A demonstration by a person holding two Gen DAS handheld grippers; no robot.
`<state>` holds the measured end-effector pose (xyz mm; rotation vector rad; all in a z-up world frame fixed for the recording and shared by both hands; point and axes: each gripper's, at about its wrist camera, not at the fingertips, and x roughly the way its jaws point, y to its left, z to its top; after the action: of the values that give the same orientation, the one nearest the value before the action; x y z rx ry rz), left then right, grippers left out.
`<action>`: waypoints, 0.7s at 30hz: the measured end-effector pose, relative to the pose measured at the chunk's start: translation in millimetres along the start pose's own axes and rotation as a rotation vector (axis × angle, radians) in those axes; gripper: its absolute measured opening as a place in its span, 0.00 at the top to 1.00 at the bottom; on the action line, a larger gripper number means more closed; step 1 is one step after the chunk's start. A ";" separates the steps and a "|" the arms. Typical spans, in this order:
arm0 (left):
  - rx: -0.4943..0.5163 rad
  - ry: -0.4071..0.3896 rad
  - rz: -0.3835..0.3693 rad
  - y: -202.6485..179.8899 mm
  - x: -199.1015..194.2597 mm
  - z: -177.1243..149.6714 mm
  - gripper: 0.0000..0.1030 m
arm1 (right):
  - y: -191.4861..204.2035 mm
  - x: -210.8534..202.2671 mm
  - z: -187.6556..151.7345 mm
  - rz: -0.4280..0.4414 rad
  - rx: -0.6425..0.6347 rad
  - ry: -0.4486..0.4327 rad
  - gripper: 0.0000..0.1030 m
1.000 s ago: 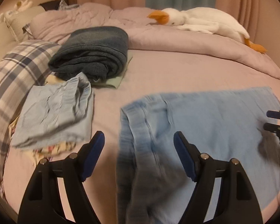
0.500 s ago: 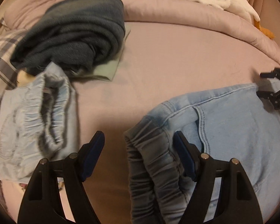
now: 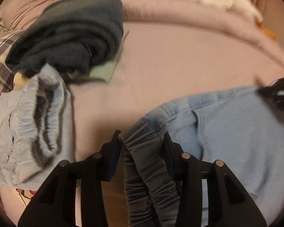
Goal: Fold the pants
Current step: 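Lift the jeans by the waistband and flip them over with both tools, then release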
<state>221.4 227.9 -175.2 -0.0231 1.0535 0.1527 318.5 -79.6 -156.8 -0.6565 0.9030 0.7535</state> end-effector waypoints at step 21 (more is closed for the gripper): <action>0.026 -0.375 -0.031 -16.4 -162.7 -122.0 0.59 | 108.5 -170.6 -101.1 -0.175 -0.010 -0.275 0.95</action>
<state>39.3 181.8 -95.4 0.0123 0.6806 0.1097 117.7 -144.7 -76.1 -0.6144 0.5831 0.6713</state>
